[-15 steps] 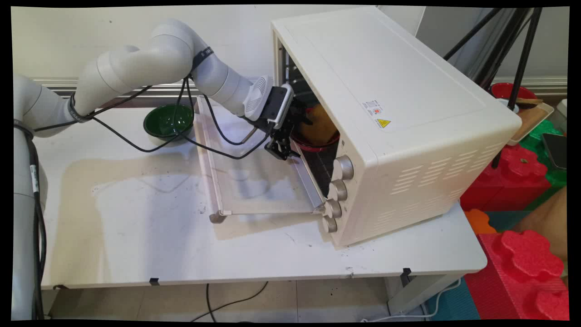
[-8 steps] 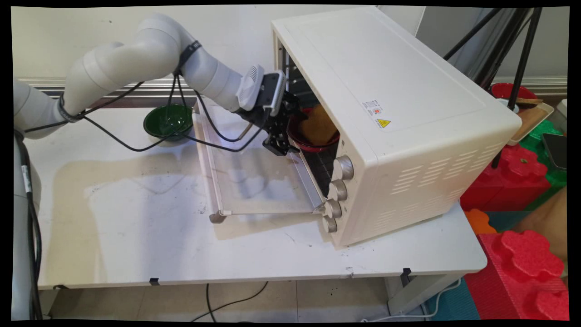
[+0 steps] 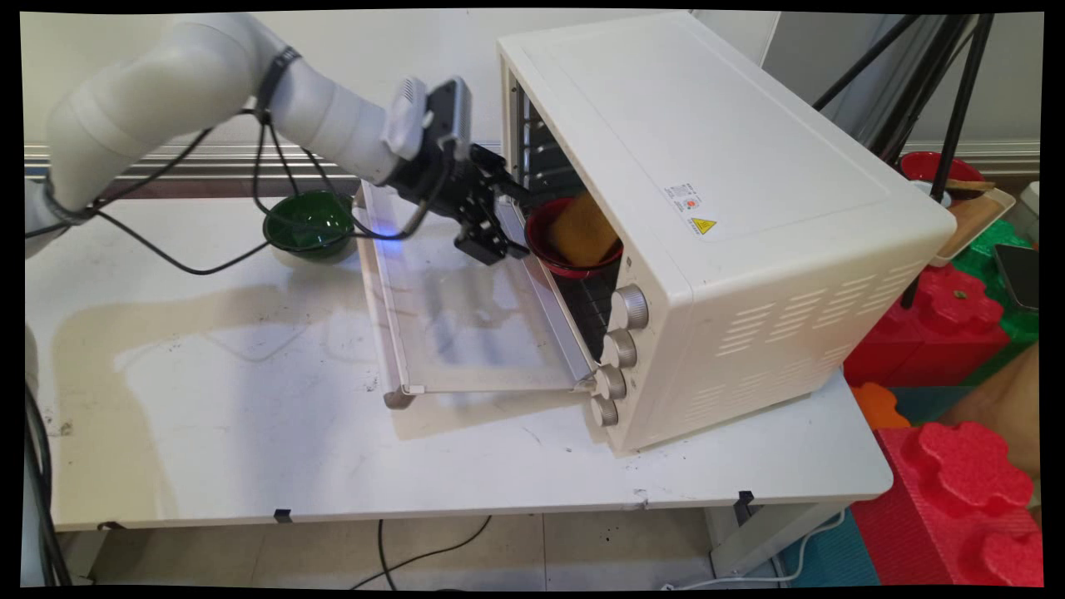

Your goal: Close the oven

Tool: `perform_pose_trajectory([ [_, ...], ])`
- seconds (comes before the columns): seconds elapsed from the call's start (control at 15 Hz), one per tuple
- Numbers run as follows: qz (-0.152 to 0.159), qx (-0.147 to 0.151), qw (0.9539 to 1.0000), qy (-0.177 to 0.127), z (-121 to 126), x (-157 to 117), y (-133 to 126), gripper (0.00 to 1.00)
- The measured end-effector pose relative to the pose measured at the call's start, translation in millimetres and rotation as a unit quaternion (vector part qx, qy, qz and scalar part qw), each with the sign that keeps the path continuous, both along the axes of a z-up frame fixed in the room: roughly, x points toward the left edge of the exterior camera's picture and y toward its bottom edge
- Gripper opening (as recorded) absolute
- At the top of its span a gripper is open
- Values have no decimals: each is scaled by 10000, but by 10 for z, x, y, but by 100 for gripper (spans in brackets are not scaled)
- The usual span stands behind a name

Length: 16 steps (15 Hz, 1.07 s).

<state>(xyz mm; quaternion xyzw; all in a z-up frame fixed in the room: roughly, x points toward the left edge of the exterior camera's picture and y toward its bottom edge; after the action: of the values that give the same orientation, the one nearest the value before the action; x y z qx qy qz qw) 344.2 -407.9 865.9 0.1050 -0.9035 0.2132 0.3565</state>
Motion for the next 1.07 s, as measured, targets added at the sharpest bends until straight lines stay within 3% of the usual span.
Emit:
perform_pose_trajectory([
  [0.27,376,225,9985,323,161,218,146,100],
  [0.53,774,427,9942,606,312,448,295,100],
  [1.07,1489,807,9799,1058,569,972,674,100],
])
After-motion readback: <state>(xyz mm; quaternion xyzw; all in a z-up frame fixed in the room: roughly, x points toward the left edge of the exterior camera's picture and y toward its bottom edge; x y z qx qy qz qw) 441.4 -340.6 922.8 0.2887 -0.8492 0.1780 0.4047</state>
